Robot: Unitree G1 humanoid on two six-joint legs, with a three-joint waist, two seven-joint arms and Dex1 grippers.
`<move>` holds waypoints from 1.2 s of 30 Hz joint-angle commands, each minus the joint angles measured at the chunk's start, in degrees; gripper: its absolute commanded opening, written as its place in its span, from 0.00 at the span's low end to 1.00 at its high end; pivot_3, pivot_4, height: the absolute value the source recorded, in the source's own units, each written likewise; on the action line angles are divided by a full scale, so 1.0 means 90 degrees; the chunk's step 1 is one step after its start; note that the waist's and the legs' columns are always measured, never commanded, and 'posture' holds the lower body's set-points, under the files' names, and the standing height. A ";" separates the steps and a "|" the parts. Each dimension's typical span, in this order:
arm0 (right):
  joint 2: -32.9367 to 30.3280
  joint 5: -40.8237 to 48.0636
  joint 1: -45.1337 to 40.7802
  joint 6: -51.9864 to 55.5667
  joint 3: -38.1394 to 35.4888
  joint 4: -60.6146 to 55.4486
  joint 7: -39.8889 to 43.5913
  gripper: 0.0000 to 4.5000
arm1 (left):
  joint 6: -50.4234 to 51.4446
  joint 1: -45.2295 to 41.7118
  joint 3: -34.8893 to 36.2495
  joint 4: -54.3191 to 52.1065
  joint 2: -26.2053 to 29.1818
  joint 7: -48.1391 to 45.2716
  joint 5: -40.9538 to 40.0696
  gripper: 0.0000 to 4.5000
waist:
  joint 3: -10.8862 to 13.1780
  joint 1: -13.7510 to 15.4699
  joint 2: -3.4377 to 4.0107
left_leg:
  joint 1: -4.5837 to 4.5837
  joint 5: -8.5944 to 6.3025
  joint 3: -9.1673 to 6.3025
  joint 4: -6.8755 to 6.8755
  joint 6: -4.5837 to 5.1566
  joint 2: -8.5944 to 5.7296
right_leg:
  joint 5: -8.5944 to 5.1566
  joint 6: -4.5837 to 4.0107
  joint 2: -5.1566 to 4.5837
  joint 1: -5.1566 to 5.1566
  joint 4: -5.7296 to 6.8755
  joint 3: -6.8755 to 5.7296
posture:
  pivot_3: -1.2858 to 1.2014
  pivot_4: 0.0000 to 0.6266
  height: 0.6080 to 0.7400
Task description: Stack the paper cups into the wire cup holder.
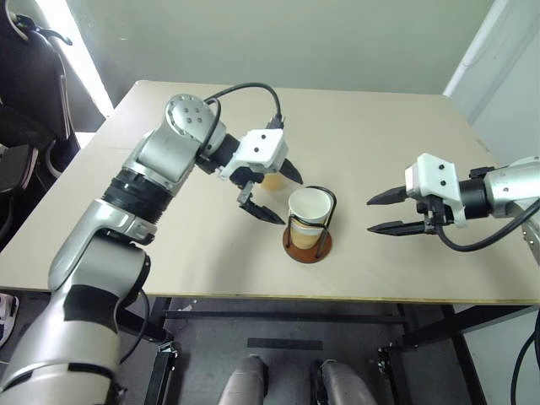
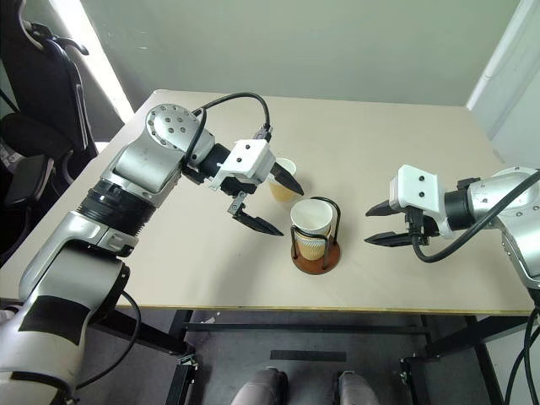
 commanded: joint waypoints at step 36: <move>0.0356 -0.0062 -0.0579 0.0077 -0.0122 0.0090 -0.0092 0.53 | -0.4544 -0.0936 0.0515 0.4474 -0.0501 0.4602 0.4495 1.00 | 0.0000 0.0017 0.0000 | -0.0004 -0.0008 0.0002 -0.0004 0.0013 -0.0020 | -0.0001 0.0003 -0.0009 -0.0011 -0.0005 0.0007 | 0.52 0.24 1.00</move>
